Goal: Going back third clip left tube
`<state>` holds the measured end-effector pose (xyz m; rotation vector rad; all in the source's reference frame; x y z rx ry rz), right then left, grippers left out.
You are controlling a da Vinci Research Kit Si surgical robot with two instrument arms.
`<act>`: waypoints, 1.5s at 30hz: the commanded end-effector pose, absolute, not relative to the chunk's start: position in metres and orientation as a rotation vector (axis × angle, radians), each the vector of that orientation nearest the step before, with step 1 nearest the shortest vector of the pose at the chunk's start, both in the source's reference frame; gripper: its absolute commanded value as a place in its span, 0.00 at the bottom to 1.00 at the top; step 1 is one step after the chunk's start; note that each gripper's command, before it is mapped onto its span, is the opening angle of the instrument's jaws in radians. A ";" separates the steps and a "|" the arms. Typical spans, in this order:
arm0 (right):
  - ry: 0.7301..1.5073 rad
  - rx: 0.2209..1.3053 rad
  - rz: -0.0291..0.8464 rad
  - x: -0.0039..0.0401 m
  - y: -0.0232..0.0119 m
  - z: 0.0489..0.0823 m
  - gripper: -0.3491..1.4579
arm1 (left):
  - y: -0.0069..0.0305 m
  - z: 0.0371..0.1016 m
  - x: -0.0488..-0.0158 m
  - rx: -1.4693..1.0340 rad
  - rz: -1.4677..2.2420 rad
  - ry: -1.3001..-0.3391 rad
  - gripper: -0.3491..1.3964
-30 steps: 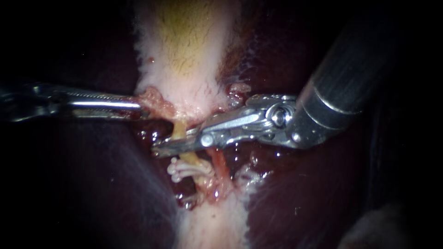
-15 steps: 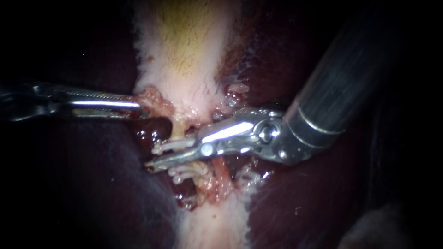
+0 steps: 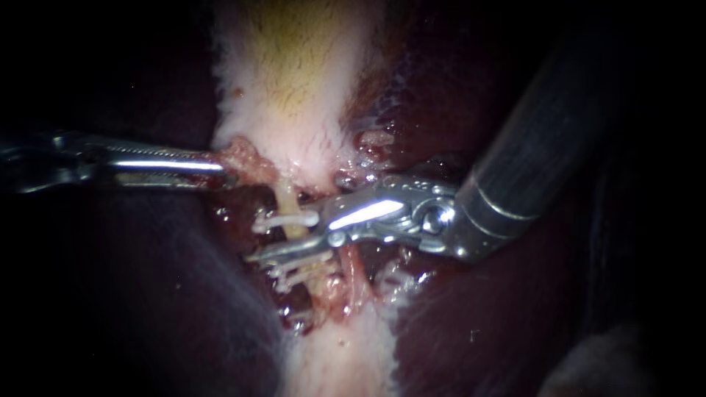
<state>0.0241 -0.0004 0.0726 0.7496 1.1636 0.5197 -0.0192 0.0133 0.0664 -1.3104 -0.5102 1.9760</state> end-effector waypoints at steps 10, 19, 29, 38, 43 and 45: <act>1.190 0.668 0.462 0.0203 -0.0002 0.0719 0.47 | 0.0133 0.0664 -0.0192 -1.310 1.976 -0.510 0.00; 1.222 0.586 0.355 0.0145 -0.0003 0.0703 0.47 | 0.0133 0.0664 -0.0190 -1.311 1.977 -0.511 0.00; 1.233 0.530 0.316 0.0069 -0.0002 0.0678 0.47 | 0.0134 0.0667 -0.0188 -1.312 1.978 -0.513 0.00; 1.235 0.522 0.313 0.0044 0.0007 0.0668 0.47 | 0.0135 0.0668 -0.0188 -1.312 1.978 -0.513 0.00; 1.235 0.522 0.312 0.0043 0.0007 0.0668 0.47 | 0.0137 0.0672 -0.0189 -1.312 1.977 -0.512 0.00; 1.235 0.522 0.312 0.0043 0.0007 0.0668 0.47 | 0.0139 0.0677 -0.0190 -1.312 1.978 -0.511 0.00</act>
